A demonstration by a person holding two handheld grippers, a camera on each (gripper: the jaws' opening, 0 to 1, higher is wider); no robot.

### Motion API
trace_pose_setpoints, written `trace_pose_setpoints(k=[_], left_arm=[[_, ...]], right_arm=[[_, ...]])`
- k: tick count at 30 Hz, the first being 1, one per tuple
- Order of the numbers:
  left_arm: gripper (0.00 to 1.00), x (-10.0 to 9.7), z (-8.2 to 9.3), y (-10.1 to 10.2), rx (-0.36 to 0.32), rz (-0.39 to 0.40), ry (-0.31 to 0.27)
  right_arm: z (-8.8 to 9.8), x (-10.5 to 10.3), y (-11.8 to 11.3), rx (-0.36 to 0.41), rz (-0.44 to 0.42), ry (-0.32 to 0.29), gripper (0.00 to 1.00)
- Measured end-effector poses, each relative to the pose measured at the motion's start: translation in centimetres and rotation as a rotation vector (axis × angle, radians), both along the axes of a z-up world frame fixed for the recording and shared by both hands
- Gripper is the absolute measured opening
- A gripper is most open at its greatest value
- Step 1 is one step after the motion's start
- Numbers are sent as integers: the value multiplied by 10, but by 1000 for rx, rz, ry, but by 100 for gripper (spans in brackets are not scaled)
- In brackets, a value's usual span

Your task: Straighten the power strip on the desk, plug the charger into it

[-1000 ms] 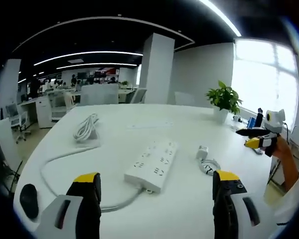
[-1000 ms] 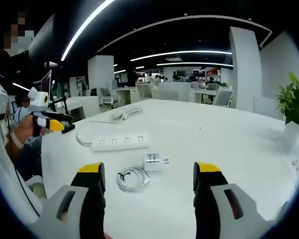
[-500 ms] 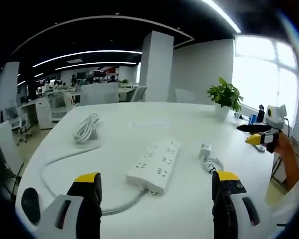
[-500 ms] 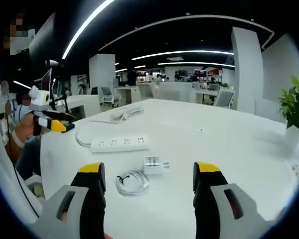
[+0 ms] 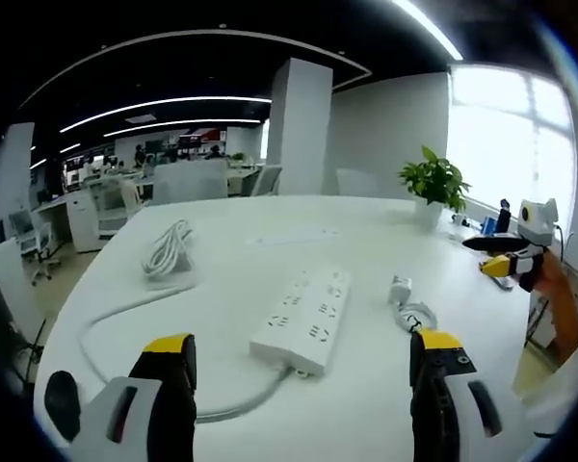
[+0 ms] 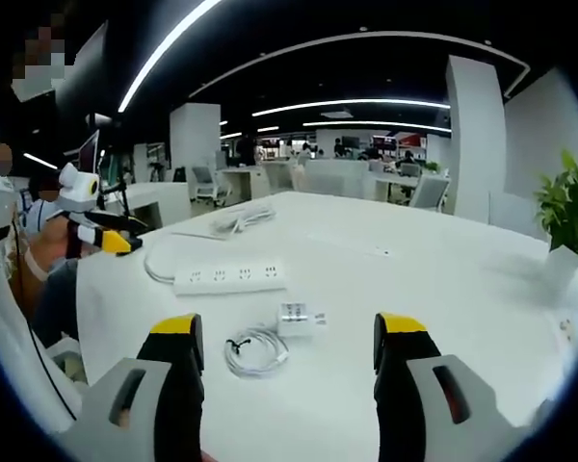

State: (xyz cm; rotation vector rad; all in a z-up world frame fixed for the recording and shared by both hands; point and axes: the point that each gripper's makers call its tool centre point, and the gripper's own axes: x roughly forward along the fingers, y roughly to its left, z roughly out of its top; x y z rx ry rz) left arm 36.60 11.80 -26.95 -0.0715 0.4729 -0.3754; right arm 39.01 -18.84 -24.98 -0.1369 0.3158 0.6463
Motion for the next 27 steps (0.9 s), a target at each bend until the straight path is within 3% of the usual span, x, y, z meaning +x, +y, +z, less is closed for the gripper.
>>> trace_pose_setpoints(k=[11, 27], left_arm=[[91, 16, -13, -20, 6, -49, 39], [91, 31, -30, -26, 56, -78, 80]], right_arm=[[-2, 5, -5, 3, -1, 1, 71], [-6, 6, 1, 5, 15, 14, 70]])
